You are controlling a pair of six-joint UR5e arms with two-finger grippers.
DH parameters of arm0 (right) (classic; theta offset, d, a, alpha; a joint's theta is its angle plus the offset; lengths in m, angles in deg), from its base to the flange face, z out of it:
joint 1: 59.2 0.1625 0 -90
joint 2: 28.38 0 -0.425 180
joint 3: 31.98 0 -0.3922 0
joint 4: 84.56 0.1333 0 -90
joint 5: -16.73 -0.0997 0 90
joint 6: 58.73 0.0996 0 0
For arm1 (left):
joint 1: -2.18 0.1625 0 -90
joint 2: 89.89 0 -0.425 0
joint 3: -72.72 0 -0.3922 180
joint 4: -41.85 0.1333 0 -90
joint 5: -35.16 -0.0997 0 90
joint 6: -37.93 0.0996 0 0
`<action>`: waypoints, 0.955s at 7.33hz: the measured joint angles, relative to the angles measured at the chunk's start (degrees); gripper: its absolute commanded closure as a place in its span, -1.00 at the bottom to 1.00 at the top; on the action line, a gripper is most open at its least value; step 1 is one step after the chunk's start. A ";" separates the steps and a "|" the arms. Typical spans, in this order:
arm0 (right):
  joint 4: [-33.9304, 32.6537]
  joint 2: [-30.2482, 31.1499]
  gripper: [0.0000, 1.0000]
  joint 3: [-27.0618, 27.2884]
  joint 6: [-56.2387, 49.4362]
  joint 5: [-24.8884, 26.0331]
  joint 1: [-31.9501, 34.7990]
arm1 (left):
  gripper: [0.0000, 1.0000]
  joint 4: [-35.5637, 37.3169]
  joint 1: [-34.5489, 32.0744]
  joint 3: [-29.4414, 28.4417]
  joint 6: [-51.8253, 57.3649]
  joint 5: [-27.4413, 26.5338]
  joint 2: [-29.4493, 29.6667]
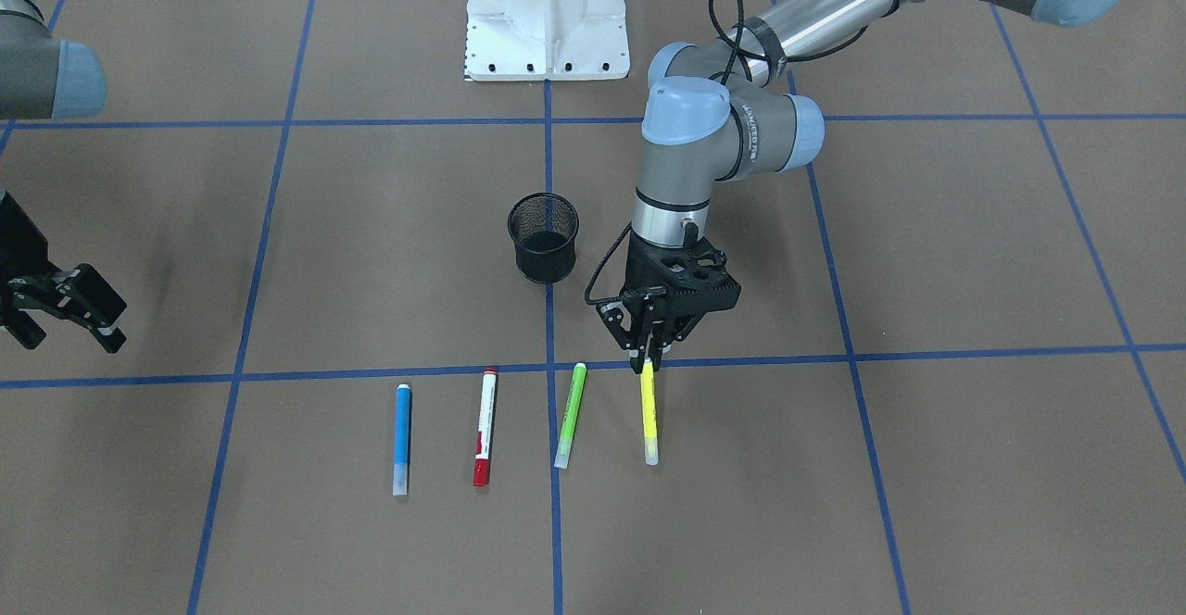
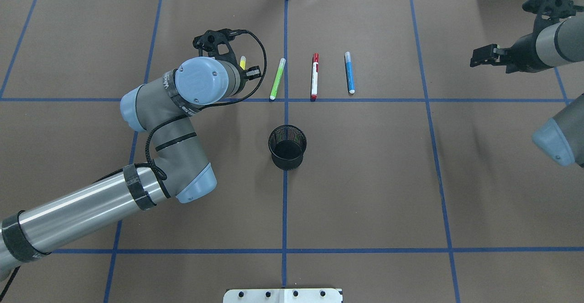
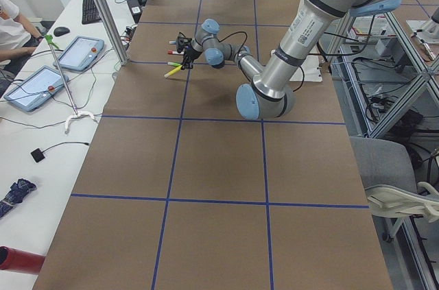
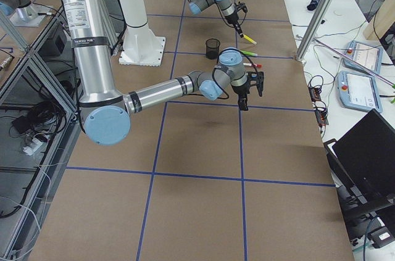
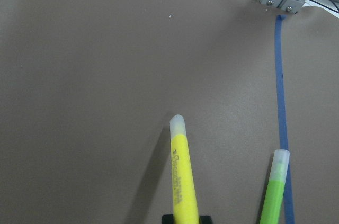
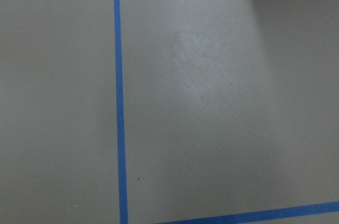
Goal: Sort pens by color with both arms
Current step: 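Lower the yellow marker onto the table beside the green marker, then open and withdraw the left gripper away from the markers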
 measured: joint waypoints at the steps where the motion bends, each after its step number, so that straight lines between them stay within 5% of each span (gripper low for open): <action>1: 0.00 0.00 -0.99 -0.06 -0.01 0.00 0.00 | -1.00 -0.26 0.14 -0.07 0.06 0.00 -0.09; 5: -0.02 -0.26 -0.99 -0.18 -0.19 -0.14 0.00 | -0.99 0.39 0.12 2.09 0.54 0.29 -0.48; 7: -0.32 -0.81 -0.99 -0.31 -0.76 -0.86 0.02 | -1.00 5.42 -0.81 9.23 6.14 1.14 -4.25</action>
